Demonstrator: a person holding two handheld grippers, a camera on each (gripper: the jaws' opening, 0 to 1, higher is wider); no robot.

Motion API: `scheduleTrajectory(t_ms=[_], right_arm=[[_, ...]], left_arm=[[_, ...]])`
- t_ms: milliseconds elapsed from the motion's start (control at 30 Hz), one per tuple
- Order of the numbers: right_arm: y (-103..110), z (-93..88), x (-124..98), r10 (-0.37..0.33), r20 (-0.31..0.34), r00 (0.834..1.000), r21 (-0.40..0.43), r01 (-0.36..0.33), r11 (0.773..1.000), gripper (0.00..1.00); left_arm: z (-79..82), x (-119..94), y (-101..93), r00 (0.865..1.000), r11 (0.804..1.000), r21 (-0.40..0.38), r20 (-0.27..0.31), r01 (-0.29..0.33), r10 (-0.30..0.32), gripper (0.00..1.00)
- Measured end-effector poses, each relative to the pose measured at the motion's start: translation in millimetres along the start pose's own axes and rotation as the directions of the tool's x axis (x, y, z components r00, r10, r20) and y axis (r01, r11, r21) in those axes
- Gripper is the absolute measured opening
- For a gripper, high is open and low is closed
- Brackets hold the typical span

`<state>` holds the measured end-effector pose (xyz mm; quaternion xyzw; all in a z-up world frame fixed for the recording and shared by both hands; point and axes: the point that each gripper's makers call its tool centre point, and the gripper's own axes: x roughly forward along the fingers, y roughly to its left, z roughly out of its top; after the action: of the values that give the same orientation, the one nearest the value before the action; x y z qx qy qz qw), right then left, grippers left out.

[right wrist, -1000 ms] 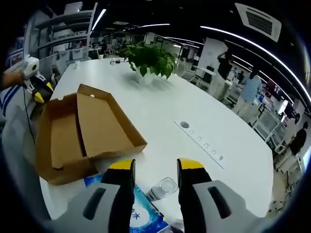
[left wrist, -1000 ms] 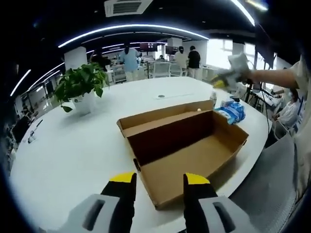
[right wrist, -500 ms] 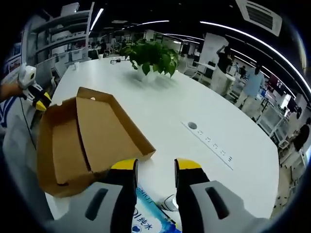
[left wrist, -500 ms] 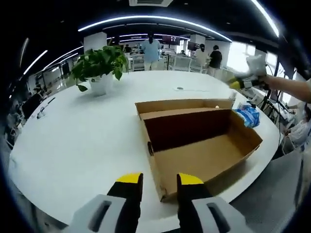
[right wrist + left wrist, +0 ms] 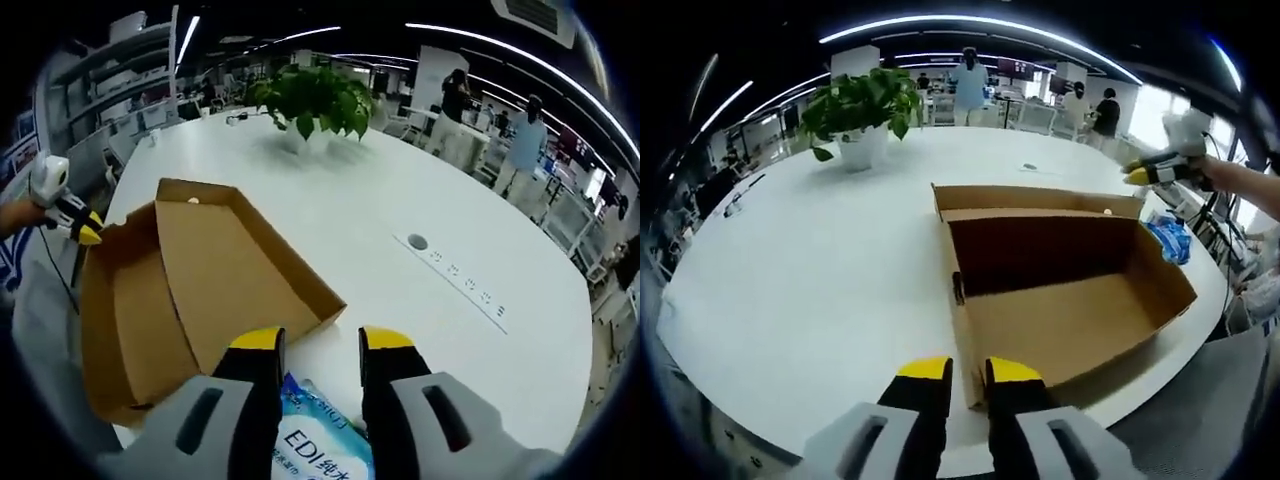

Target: Operate the shoe box by opening the lid, removing the specified soft item, and placing it in the target area until the item is outside and the box remains undamaged.

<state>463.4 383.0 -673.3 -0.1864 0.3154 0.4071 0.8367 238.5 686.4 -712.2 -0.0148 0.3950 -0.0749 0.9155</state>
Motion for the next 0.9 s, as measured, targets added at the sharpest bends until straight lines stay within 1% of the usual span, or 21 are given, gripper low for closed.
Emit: scheduleTrajectory(t_ms=[100,167,233,267,367,567,667,900], right_arm=[[1,-3.3,6,-0.001,-0.025,1.000,0.009,0.001,1.000,0.27],[2,-6.2,11,0.006,-0.042,0.999,0.035,-0.004,0.999,0.28],[2,-8.1,14,0.009,-0.054,0.998,0.059,-0.006,0.998,0.28],[1,-8.7,16,0.009,-0.059,0.998,0.066,-0.005,0.998,0.28],[2,-10.5,19,0.009,-0.074,0.997,0.077,-0.003,0.997,0.27],[1,-14.2,29,0.013,-0.097,0.995,0.131,0.000,0.991,0.26],[0,-15.6,36,0.013,-0.106,0.994,0.134,0.001,0.991,0.25],[3,-16.7,53,0.030,-0.131,0.991,0.210,-0.002,0.978,0.21]], left_arm=[[-1.1,2,-1.2,1.000,1.000,-0.021,-0.006,0.003,-0.003,0.09],[-1.7,3,-3.4,1.000,0.999,-0.033,-0.008,0.005,-0.006,0.07],[-2.3,4,-2.9,1.000,1.000,-0.030,-0.010,-0.004,0.004,0.07],[-2.3,4,-2.4,1.000,0.999,-0.040,-0.009,-0.007,0.007,0.07],[-3.2,4,-2.2,1.000,0.999,-0.053,-0.008,-0.011,0.011,0.07],[-3.5,4,-3.0,1.000,0.998,-0.055,-0.010,-0.023,0.022,0.06],[-3.6,4,-2.9,1.000,0.998,-0.057,-0.016,-0.027,0.026,0.05],[-4.6,4,-2.5,0.999,0.997,-0.075,-0.023,-0.032,0.030,0.05]])
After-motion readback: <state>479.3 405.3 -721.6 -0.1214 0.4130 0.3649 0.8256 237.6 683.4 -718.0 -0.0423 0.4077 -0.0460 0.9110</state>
